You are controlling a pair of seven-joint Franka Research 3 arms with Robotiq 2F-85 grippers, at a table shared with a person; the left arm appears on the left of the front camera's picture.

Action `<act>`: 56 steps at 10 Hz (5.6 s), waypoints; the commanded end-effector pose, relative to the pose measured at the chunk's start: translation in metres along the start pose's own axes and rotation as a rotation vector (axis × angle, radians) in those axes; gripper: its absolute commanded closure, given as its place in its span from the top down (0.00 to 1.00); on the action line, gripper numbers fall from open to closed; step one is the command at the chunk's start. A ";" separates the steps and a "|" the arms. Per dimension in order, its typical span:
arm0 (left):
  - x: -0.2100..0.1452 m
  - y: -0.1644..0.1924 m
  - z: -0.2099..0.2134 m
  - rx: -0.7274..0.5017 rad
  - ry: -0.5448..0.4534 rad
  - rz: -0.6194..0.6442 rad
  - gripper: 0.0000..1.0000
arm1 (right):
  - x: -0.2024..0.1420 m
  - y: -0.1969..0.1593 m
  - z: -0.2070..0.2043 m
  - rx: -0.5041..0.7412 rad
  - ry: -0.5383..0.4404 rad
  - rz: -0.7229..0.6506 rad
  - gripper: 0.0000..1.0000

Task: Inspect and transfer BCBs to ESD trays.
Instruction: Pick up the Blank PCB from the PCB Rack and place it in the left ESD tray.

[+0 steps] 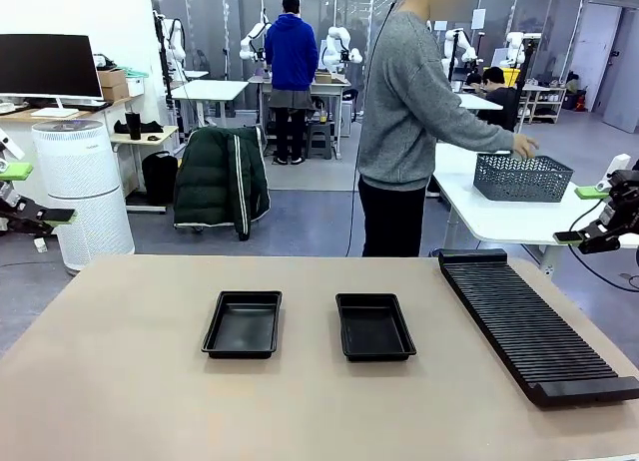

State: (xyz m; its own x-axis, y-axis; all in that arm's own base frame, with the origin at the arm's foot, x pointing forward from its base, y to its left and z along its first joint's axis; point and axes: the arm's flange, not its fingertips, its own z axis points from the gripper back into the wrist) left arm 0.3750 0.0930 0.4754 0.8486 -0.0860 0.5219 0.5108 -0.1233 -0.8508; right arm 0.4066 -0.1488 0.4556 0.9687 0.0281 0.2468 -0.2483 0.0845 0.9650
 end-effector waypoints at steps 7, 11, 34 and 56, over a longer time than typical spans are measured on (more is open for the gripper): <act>-0.001 0.006 0.007 -0.004 0.006 0.133 1.00 | 0.001 -0.003 0.012 0.097 -0.071 -0.193 1.00; 0.007 -0.007 0.000 0.038 0.004 0.185 1.00 | 0.004 -0.008 0.010 0.050 -0.047 -0.245 1.00; 0.008 -0.010 -0.001 0.043 0.006 0.165 1.00 | 0.004 -0.014 0.016 0.064 -0.030 -0.236 1.00; 0.008 -0.010 -0.001 0.043 0.006 0.165 1.00 | 0.004 -0.014 0.016 0.064 -0.030 -0.236 1.00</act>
State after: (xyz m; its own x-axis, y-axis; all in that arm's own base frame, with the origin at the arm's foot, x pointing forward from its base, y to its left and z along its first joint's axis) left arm 0.3770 0.0924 0.4873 0.9214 -0.1085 0.3732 0.3680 -0.0649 -0.9275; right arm 0.4138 -0.1656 0.4443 0.9998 -0.0140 0.0144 -0.0141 0.0209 0.9997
